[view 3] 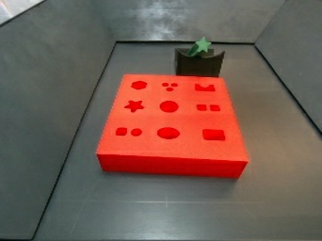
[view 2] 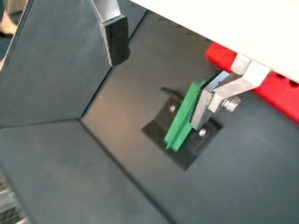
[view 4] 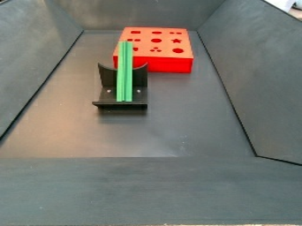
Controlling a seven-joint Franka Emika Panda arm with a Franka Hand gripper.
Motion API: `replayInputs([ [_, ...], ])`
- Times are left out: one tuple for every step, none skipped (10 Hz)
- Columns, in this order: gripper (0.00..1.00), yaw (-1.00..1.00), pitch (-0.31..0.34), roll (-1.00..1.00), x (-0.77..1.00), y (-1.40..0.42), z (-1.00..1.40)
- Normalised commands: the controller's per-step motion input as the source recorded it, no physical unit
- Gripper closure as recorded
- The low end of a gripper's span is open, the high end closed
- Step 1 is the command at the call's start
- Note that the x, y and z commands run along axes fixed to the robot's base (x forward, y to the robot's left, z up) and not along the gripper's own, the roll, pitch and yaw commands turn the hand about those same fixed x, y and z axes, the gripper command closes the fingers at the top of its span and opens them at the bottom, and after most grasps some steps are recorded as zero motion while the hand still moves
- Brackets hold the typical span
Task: Pick up the star object. Move up. Place the star object on the fixture. Regrasp the star object. Move to above the board. Insert the star object.
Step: Regrasp the star object.
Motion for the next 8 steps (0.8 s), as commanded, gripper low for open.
replayInputs([
  [0.0,0.23,0.161,0.56,0.11,-0.06,-0.01],
  [0.0,0.24,0.139,0.44,0.12,-0.06,-0.01],
  [0.0,0.24,0.093,0.26,0.11,-0.05,0.0],
  [0.0,0.24,0.054,0.18,0.1,-0.05,0.0],
  [0.0,0.22,0.014,0.15,0.09,-0.05,-0.01],
  [0.0,0.21,0.004,0.14,0.09,-0.05,-0.01],
  [0.0,0.16,-0.085,0.12,0.03,0.04,-1.0],
  [0.0,0.12,-0.098,0.12,0.03,0.04,-1.0],
])
